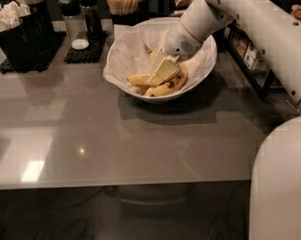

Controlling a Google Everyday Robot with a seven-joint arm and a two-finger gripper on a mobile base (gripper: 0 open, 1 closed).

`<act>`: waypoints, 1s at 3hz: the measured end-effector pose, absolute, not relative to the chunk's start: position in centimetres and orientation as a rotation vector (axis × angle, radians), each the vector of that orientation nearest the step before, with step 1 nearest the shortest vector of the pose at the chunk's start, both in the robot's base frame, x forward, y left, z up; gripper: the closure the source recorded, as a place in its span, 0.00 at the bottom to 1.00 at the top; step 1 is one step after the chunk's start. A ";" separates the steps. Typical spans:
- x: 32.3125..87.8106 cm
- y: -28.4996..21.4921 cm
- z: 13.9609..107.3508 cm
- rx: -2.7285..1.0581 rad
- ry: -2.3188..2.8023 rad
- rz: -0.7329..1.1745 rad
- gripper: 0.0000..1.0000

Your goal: Pick banana from white bowl

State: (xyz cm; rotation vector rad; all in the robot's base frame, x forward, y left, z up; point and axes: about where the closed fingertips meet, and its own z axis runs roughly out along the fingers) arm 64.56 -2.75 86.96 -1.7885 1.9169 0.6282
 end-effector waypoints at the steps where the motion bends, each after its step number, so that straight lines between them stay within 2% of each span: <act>1: 64.5 -2.9 86.9 -1.786 1.925 0.628 1.00; 2: 64.1 -3.5 88.5 -1.713 1.804 0.732 1.00; 3: 60.9 -5.5 92.3 -1.612 1.703 0.801 1.00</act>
Offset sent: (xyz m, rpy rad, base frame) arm -0.0311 -0.0365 0.0667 0.4623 -0.0231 0.0376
